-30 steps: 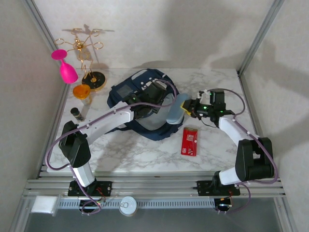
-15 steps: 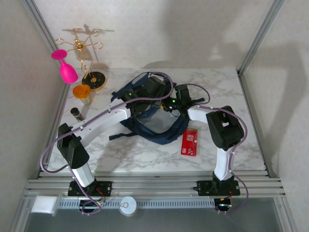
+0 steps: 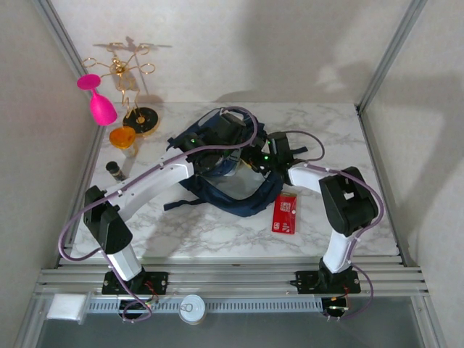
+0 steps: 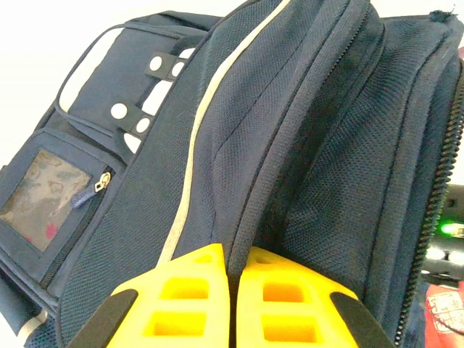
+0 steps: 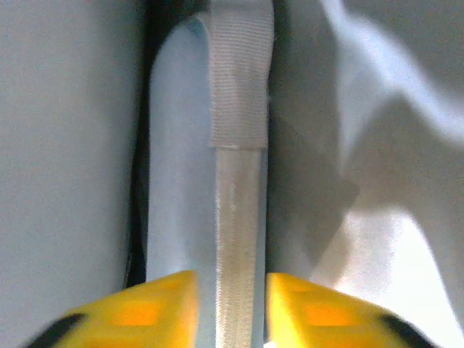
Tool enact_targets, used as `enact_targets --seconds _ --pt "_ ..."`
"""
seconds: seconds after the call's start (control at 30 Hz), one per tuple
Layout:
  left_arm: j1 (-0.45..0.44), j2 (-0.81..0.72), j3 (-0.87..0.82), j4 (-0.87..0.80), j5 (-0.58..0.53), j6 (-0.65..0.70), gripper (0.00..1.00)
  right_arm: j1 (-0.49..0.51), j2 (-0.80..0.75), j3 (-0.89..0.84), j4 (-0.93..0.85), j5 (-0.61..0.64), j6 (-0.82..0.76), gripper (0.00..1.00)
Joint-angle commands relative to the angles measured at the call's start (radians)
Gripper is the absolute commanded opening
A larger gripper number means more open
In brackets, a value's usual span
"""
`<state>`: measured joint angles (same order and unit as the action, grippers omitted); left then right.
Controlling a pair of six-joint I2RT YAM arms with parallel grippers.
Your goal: Pack the student bag
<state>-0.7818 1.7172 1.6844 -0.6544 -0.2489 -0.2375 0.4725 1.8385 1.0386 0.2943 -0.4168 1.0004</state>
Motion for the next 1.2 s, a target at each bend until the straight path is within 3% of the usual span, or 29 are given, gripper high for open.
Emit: enact_targets --seconds 0.0,0.13,0.23,0.4,0.5,0.7,0.8,0.87,0.93,1.03,1.17 --pt "0.0 -0.076 0.003 0.111 0.025 -0.039 0.0 0.04 0.075 0.088 0.028 -0.015 0.021 0.21" --pt "-0.002 -0.081 -0.021 0.144 0.052 -0.091 0.0 0.07 0.173 0.202 0.089 -0.05 0.062 0.12" --pt "-0.002 -0.073 -0.023 0.153 0.058 -0.125 0.0 0.065 0.152 0.195 0.101 -0.037 0.049 0.12" --pt "-0.002 -0.074 -0.062 0.172 0.024 -0.192 0.0 -0.007 -0.057 -0.004 0.054 -0.034 -0.052 0.18" --pt "-0.002 -0.074 -0.098 0.212 0.052 -0.223 0.0 -0.072 -0.199 -0.12 -0.066 -0.029 -0.118 0.21" --pt "-0.021 -0.05 -0.158 0.233 0.069 -0.269 0.0 -0.185 -0.421 -0.256 -0.25 0.024 -0.237 0.39" --pt "-0.026 -0.044 -0.164 0.245 0.067 -0.301 0.0 -0.163 -0.372 -0.228 -0.182 -0.121 -0.224 0.38" --pt "-0.03 -0.055 -0.168 0.269 0.068 -0.322 0.0 -0.106 -0.346 -0.182 -0.234 -0.067 -0.231 0.37" --pt "-0.031 -0.064 -0.167 0.291 0.077 -0.339 0.0 -0.062 -0.321 -0.185 -0.206 -0.046 -0.184 0.31" --pt "-0.031 -0.062 -0.156 0.293 0.06 -0.362 0.0 -0.024 -0.222 -0.211 0.001 -0.194 -0.059 0.19" --pt "-0.036 -0.066 -0.147 0.306 0.074 -0.41 0.0 0.044 -0.114 -0.123 0.065 -0.178 -0.04 0.12"
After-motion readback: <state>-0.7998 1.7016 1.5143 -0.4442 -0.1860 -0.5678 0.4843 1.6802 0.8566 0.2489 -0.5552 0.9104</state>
